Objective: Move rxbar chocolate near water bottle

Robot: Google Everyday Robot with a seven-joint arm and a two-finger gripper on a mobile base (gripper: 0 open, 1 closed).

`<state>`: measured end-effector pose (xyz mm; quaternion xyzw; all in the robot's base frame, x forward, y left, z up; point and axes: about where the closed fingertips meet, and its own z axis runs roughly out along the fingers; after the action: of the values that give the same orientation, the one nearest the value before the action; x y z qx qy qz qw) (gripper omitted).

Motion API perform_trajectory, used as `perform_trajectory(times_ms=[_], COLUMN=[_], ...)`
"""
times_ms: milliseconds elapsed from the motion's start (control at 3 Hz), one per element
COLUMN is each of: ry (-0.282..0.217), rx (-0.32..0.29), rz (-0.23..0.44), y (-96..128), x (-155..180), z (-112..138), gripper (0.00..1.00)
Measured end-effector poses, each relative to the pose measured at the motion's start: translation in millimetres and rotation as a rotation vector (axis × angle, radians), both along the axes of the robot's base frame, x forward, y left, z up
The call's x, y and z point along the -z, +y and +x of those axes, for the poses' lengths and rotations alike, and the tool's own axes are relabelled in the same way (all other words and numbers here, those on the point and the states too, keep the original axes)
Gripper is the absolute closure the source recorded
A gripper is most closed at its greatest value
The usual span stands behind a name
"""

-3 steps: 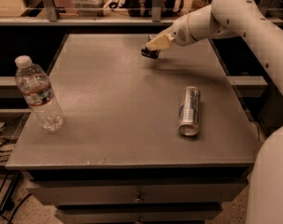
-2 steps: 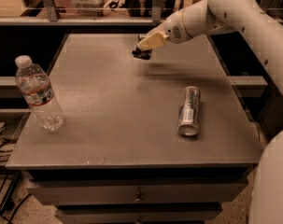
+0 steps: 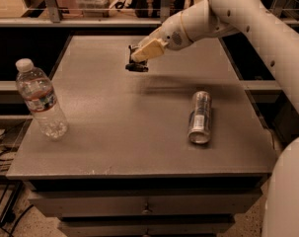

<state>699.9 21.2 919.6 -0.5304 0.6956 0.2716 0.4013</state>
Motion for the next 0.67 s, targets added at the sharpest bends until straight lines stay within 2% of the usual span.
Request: perform_trajectory(times_ms=[333, 667], ry=[0.008, 0.005], rx=[-0.029, -0.100], rz=[-0.016, -0.028], y=[6, 31], x=[3, 6], z=[-1, -20], gripper=[1.00, 1.00])
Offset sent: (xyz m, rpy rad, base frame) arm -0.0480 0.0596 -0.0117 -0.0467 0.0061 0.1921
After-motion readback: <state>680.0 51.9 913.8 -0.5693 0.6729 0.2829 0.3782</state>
